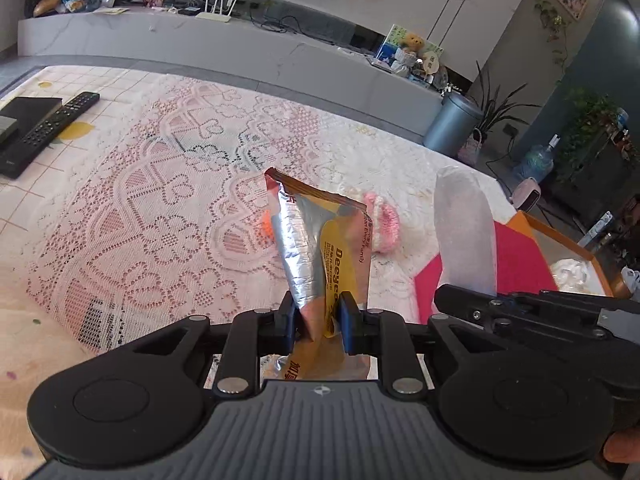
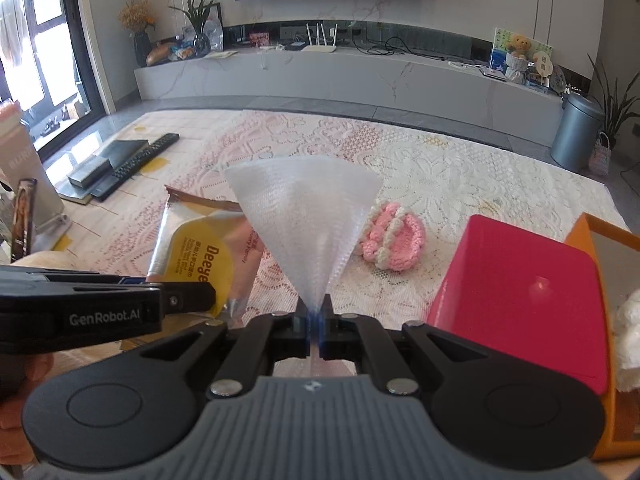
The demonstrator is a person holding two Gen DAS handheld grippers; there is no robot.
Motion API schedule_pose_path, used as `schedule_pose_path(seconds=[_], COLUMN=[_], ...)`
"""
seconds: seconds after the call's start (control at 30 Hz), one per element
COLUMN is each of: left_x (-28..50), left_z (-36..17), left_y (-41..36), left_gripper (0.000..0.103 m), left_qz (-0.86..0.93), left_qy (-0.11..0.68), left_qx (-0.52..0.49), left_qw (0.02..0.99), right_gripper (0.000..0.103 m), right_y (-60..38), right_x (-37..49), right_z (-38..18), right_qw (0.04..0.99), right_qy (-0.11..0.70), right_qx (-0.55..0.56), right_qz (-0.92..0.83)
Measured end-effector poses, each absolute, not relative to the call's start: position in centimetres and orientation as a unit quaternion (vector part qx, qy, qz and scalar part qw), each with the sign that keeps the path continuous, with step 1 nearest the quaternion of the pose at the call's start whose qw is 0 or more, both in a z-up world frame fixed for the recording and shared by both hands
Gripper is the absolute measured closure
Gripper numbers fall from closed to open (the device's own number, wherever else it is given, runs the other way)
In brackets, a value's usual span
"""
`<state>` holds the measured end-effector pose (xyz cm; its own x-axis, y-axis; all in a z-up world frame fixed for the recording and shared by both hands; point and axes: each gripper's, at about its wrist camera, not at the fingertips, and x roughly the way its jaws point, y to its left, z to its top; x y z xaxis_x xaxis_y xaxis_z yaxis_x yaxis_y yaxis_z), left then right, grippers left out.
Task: Organize soft objects
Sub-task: 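Carry the pouch and mesh bag into the orange box with both tools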
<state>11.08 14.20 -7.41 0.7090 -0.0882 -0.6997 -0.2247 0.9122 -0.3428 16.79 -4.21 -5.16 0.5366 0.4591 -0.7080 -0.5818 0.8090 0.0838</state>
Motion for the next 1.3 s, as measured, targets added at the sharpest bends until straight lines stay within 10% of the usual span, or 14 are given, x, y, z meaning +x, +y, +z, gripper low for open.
schedule_pose_path(seconds=[0.8, 1.3], left_x=[16.3, 24.6], left_z=[-0.7, -4.0], left_y=[-1.3, -9.6], left_gripper=[0.079, 0.079], left_qz=[-0.149, -0.196], left_qy=[0.373, 0.43], left_qx=[-0.172, -0.127], left_qw=[0.9, 0.872], right_gripper=[0.103, 0.103], right_y=[-22.2, -31.4], right_x=[16.2, 24.4], right_z=[2.1, -2.9], right_qw=[0.919, 0.897], right_qy=[0.34, 0.416], right_qx=[-0.102, -0.131], right_qz=[0.17, 0.075])
